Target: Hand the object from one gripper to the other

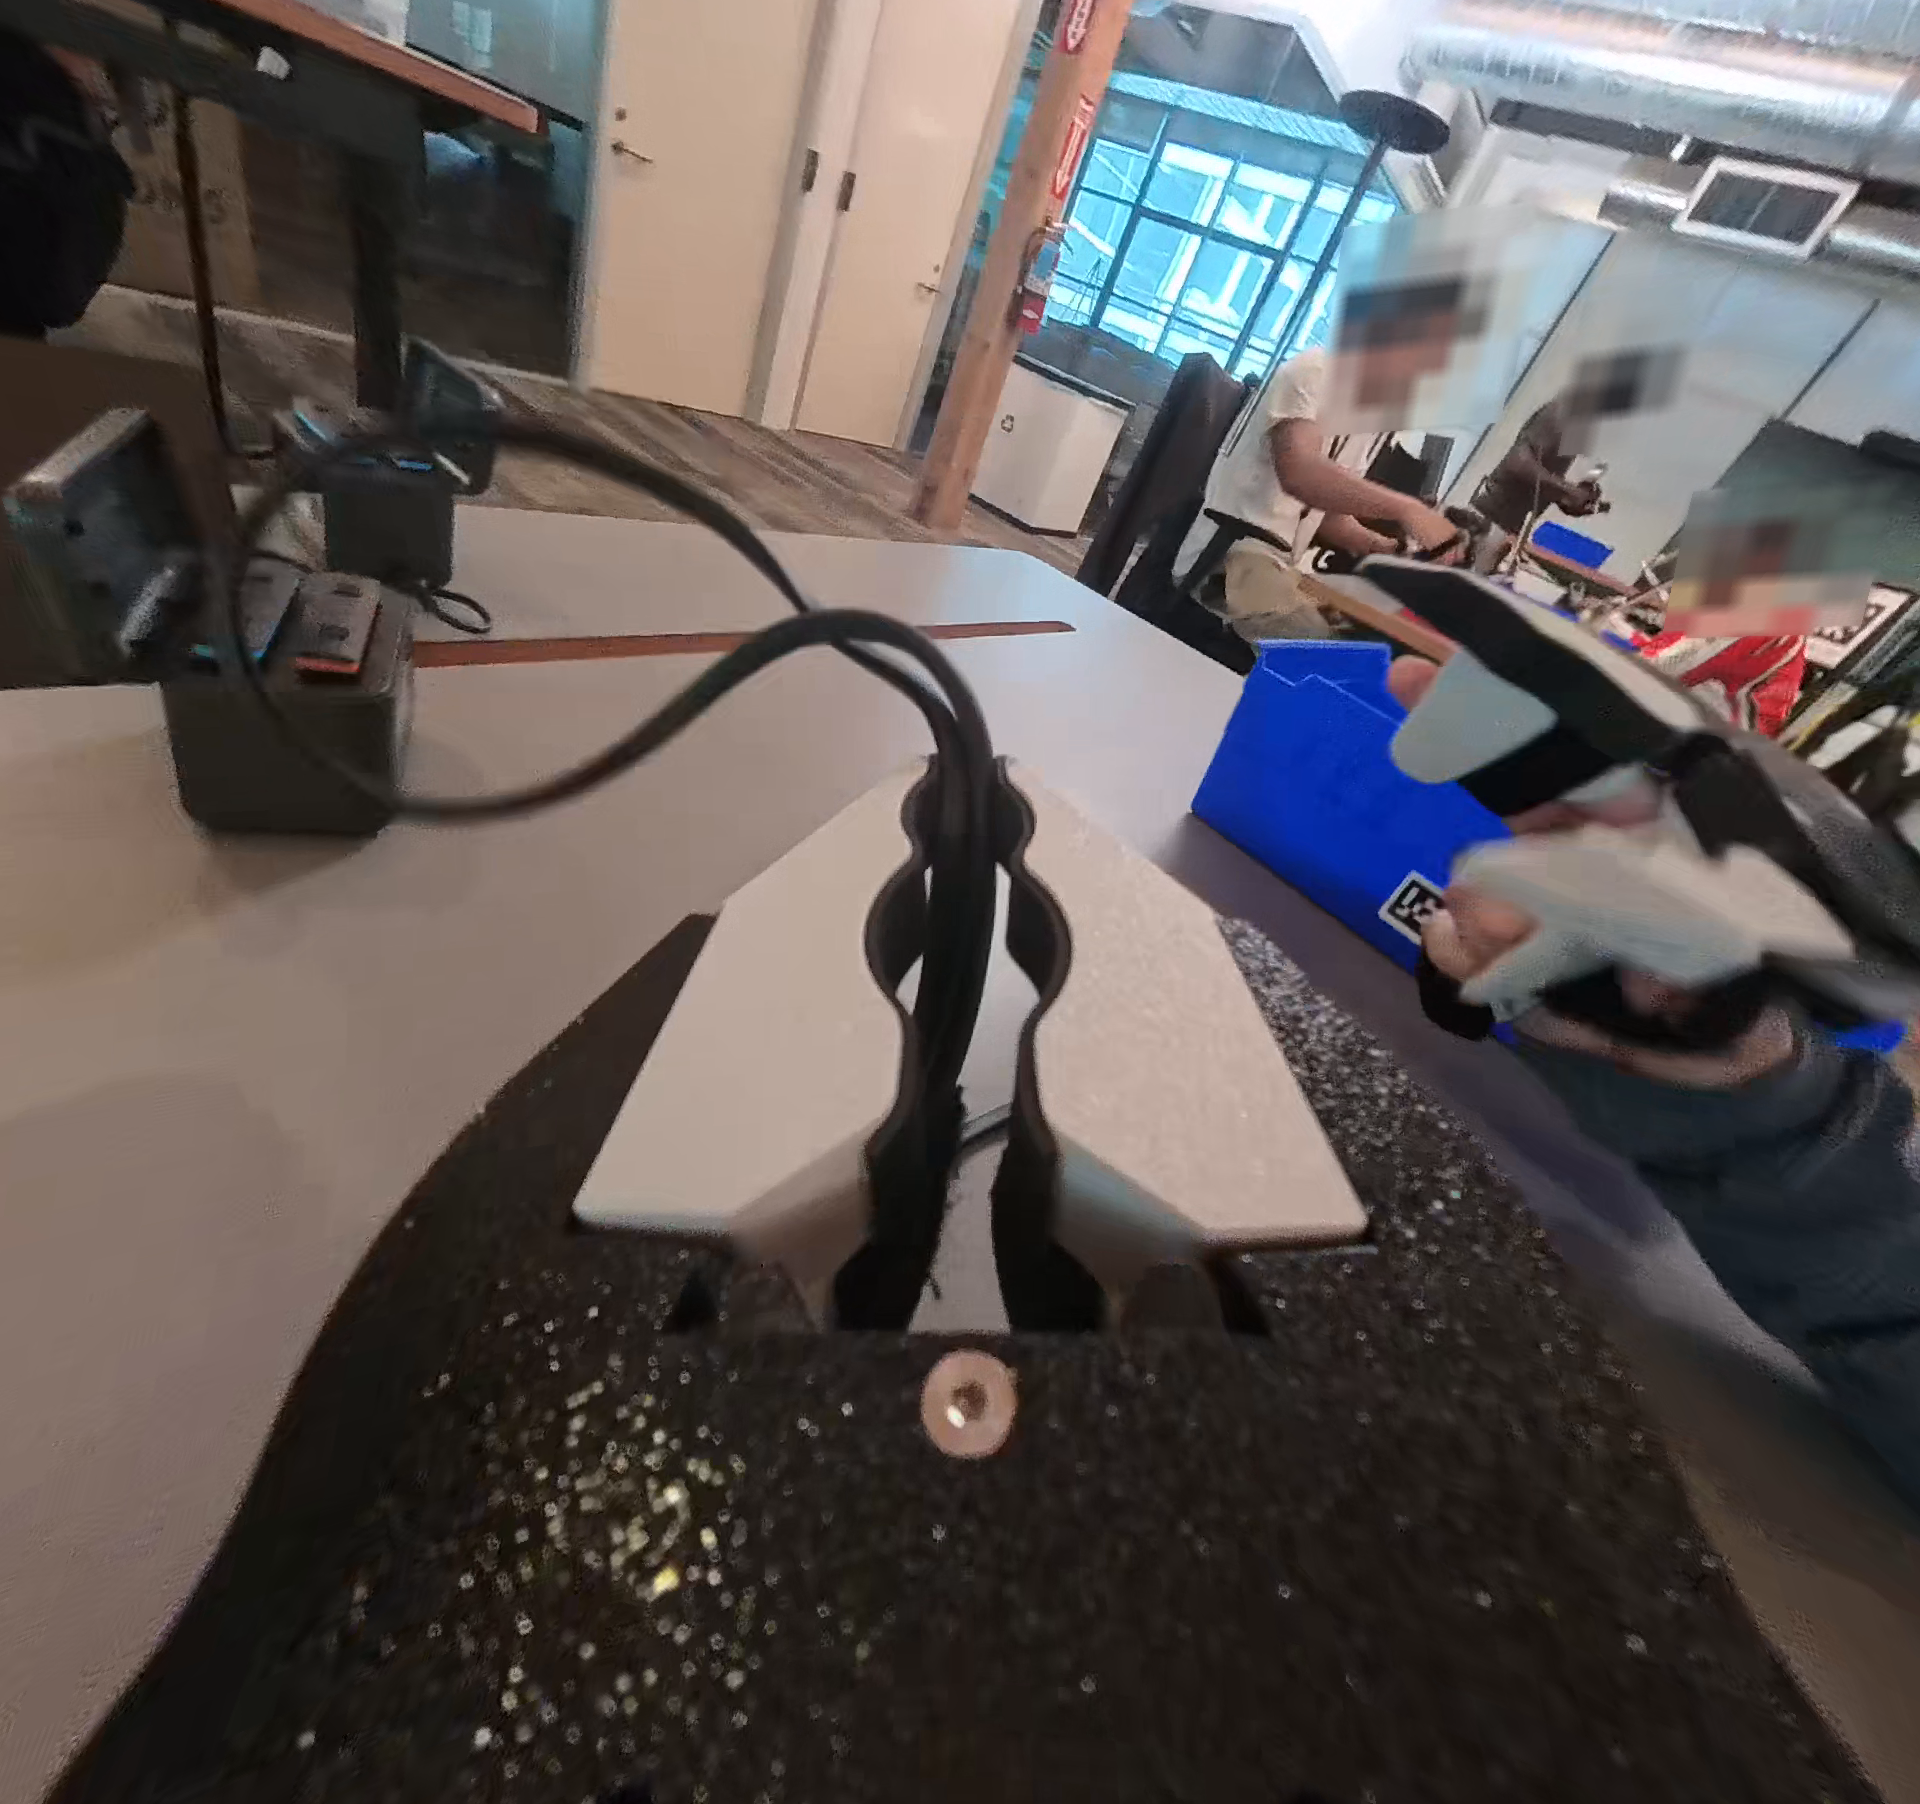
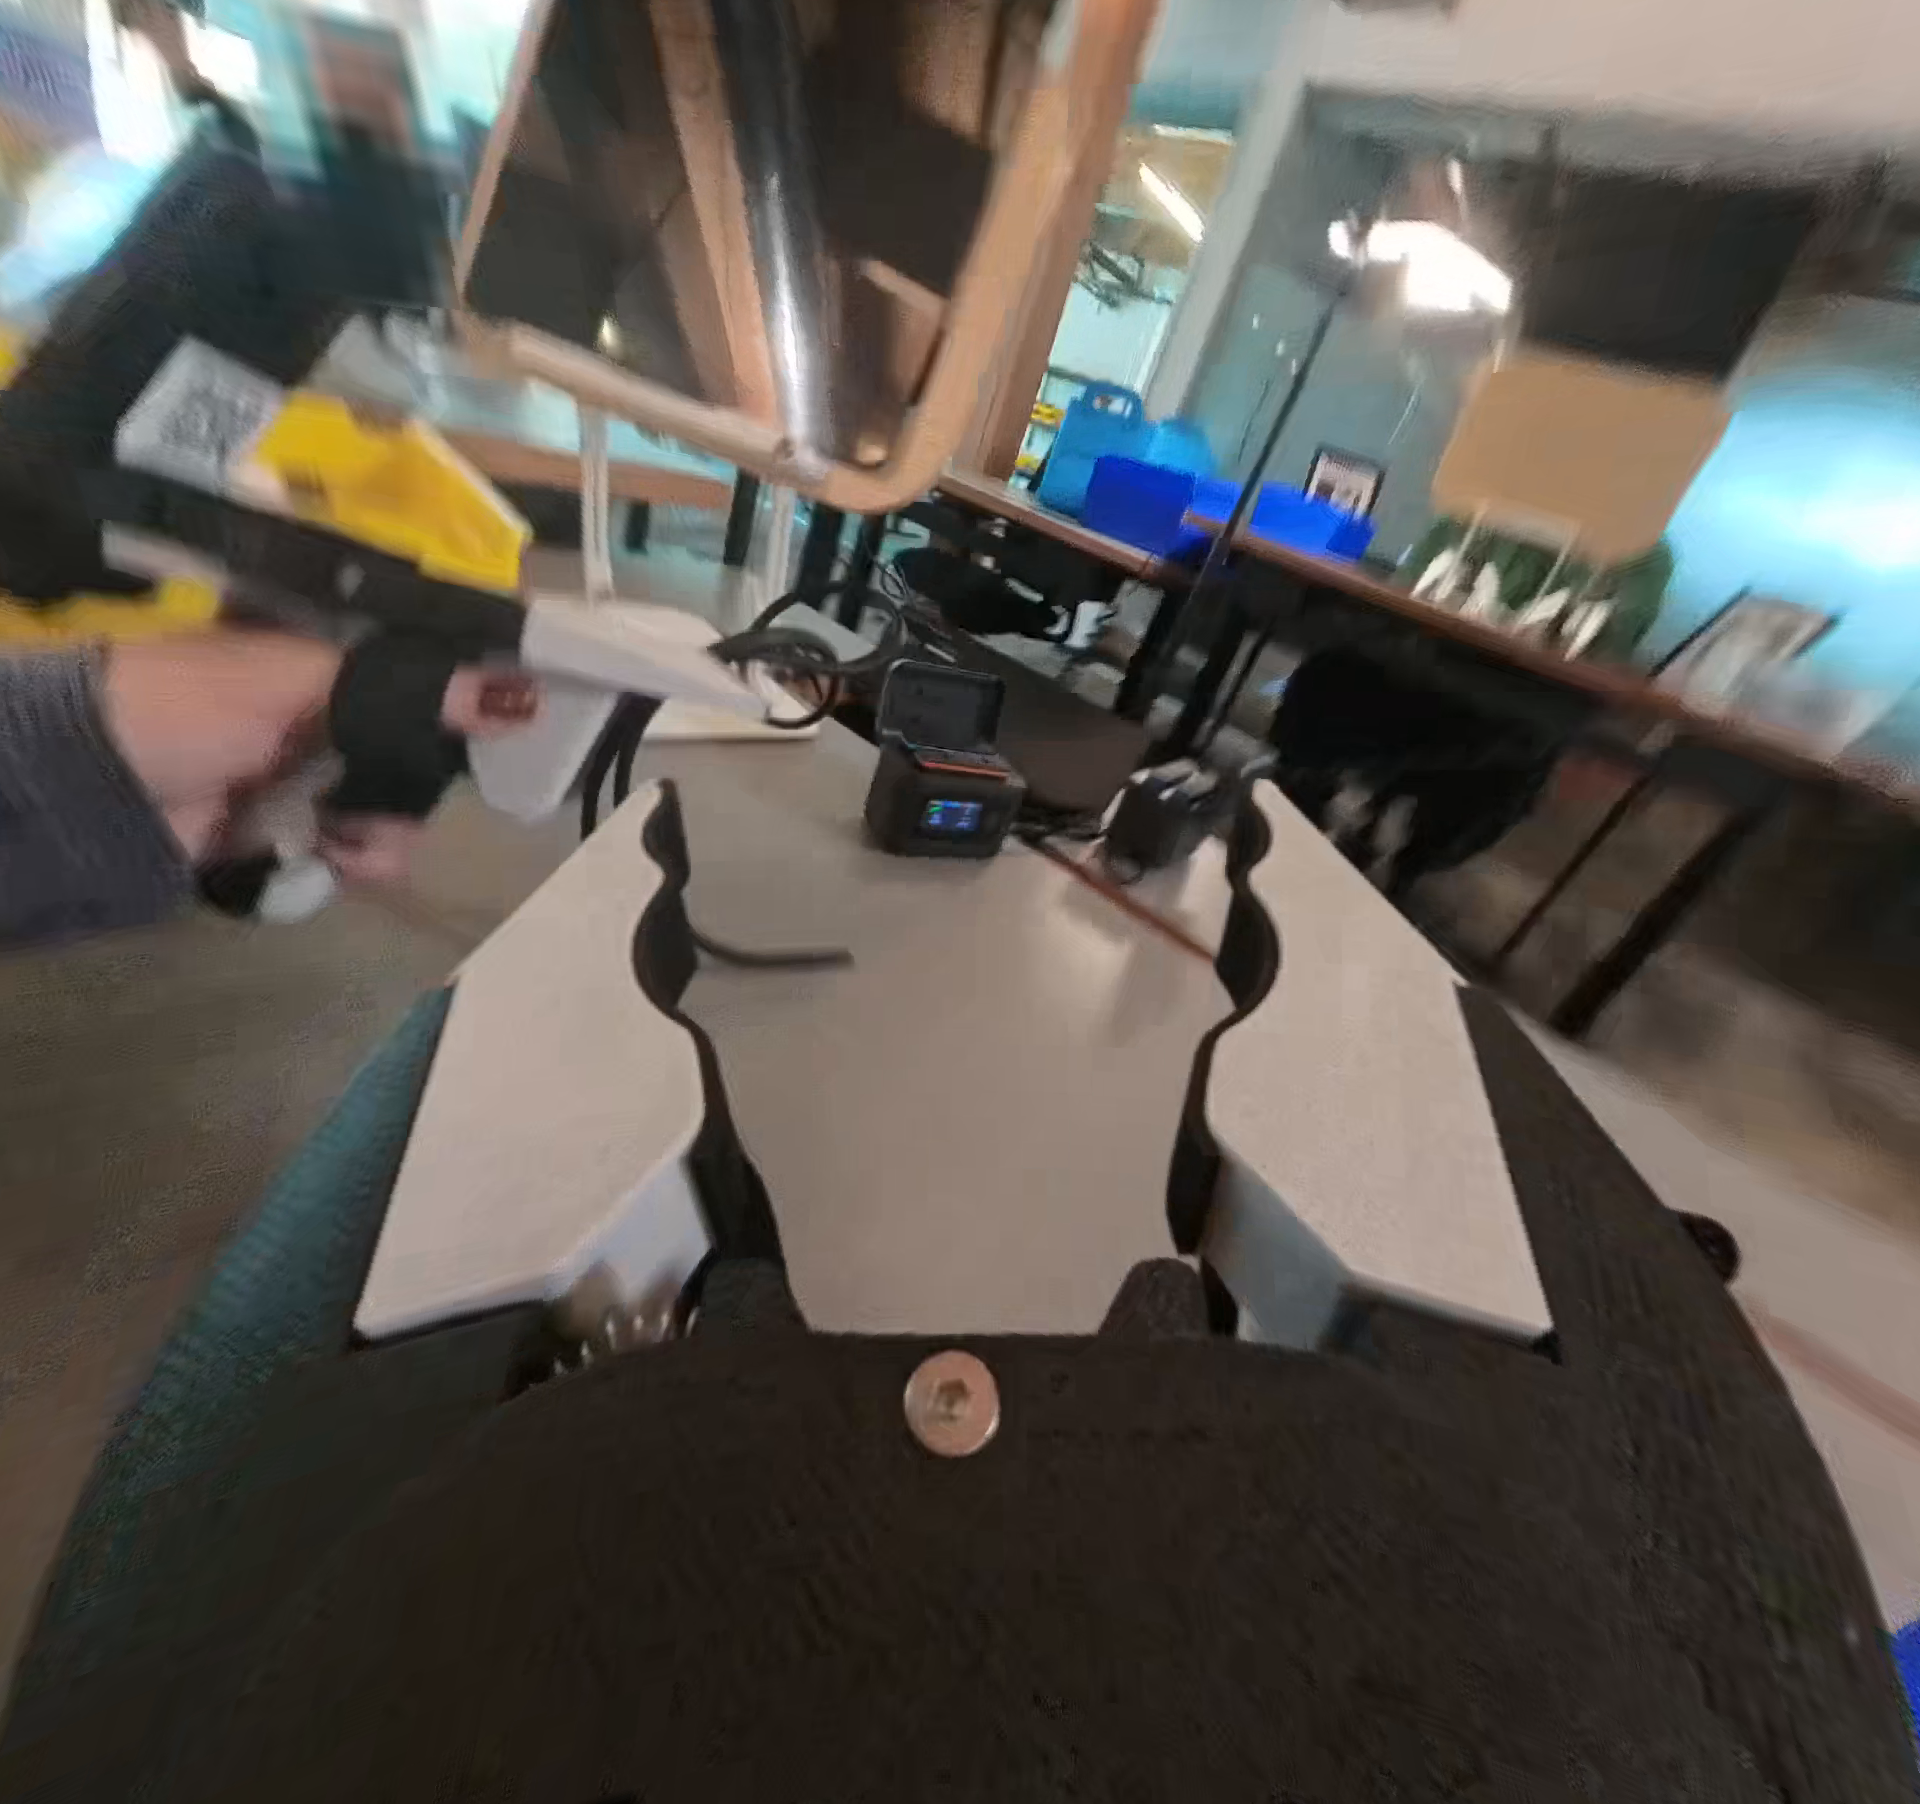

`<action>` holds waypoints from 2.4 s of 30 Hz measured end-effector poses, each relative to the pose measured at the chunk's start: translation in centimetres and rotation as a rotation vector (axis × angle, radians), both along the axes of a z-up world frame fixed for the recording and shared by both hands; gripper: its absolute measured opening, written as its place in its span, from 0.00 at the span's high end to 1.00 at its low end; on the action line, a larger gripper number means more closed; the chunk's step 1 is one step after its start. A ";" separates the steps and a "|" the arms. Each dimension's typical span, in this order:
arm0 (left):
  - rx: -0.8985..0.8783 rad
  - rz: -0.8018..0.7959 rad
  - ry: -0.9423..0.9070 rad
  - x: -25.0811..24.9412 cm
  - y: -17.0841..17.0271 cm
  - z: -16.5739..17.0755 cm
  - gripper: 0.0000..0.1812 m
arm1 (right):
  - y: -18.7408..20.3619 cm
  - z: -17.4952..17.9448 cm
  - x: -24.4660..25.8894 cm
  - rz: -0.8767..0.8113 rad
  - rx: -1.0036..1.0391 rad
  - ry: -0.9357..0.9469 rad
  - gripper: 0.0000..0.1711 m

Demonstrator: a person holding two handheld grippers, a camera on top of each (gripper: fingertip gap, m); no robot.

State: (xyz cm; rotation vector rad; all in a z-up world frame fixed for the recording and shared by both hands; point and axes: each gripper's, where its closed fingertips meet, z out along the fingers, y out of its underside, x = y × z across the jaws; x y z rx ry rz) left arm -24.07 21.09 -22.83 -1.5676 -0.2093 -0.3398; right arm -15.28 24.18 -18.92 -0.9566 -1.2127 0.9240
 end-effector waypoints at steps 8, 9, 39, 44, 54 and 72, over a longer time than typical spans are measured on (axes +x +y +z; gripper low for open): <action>-0.065 -0.285 -0.021 5.4 0.5 0.0 0.97 | -7.1 -4.7 -3.2 0.034 0.649 -0.157 0.23; -0.104 -0.351 -0.008 6.4 0.4 -0.4 0.97 | -7.2 -4.8 -3.3 0.028 0.667 -0.159 0.23; 0.007 -0.476 0.128 7.3 -0.7 -0.1 0.79 | 2.7 -1.7 0.1 0.050 -0.605 0.033 0.97; 0.013 -0.426 0.226 7.4 -0.2 -0.9 0.84 | 2.9 -0.1 1.0 0.111 -0.690 0.079 0.98; 0.058 -0.222 0.264 3.7 0.1 -1.0 0.84 | 9.1 10.3 19.9 -0.602 -0.261 0.068 0.97; -0.001 -0.098 0.338 2.2 0.7 -2.1 0.81 | 13.5 6.8 27.3 -1.286 -0.093 -0.282 0.67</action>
